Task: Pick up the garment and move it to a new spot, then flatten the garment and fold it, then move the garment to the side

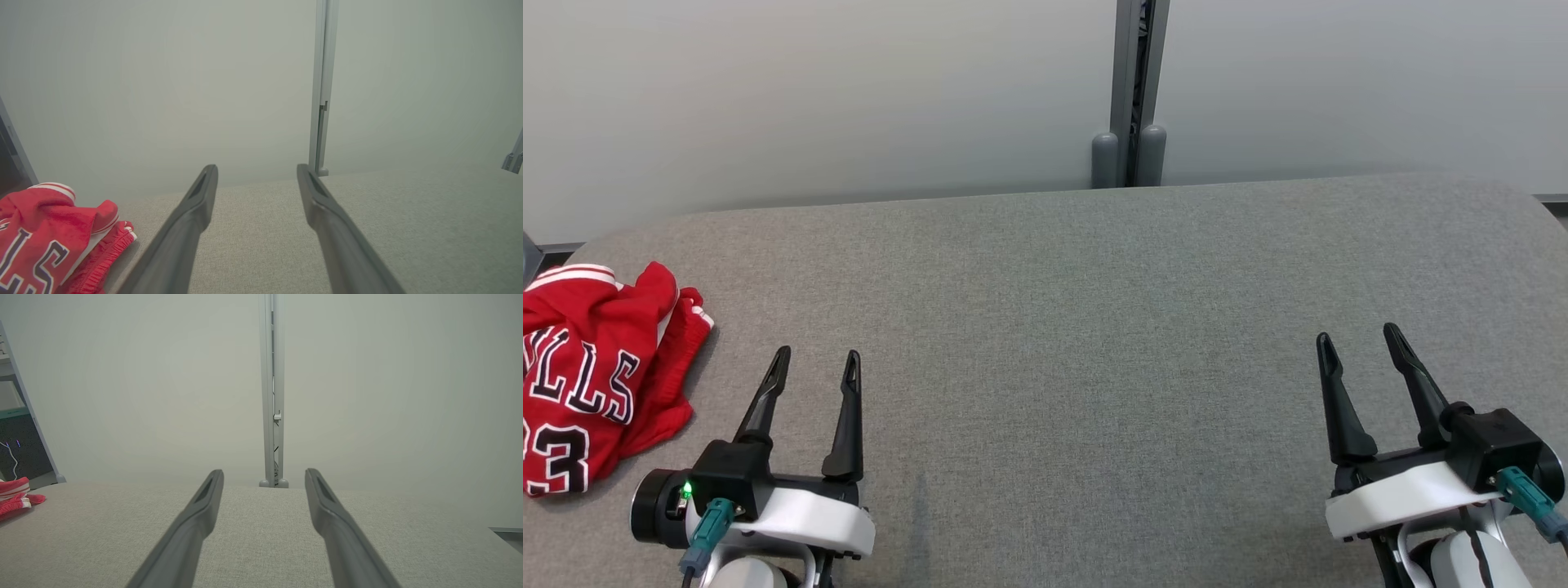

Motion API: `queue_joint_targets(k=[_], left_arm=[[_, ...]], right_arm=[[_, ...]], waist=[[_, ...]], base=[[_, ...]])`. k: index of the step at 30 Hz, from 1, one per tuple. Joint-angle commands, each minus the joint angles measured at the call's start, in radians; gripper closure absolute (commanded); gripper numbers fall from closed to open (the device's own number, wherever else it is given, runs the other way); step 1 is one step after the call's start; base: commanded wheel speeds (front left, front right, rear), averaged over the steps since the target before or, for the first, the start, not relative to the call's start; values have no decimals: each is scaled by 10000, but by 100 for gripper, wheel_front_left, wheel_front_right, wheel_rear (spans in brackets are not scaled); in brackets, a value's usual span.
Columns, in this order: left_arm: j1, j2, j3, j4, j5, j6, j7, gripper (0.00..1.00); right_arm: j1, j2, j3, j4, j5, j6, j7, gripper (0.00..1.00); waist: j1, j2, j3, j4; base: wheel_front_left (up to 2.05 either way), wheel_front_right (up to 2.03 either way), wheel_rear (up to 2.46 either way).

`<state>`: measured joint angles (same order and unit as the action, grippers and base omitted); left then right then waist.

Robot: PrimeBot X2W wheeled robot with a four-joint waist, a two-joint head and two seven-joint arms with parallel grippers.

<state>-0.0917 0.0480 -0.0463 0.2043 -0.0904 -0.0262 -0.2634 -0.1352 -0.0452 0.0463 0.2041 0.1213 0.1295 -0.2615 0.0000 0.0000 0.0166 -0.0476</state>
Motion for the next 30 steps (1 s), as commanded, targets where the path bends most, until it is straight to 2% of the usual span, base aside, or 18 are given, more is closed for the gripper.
queue_joint_targets(k=[1,14,30], left_arm=[[-134,44,24,21,-39,5,-22,0],[-182,44,0,104,-125,39,-22,0],[-106,44,175,135,-188,132,-16,0]], right_arm=[[4,-95,13,-15,6,23,-53,0],[52,-94,44,-60,18,23,-51,0],[178,-91,252,-56,191,23,-51,0]], waist=[[0,0,-3,4],[0,0,-23,227],[0,0,-135,1724]], base=[[0,0,0],[0,0,0],[0,0,0]])
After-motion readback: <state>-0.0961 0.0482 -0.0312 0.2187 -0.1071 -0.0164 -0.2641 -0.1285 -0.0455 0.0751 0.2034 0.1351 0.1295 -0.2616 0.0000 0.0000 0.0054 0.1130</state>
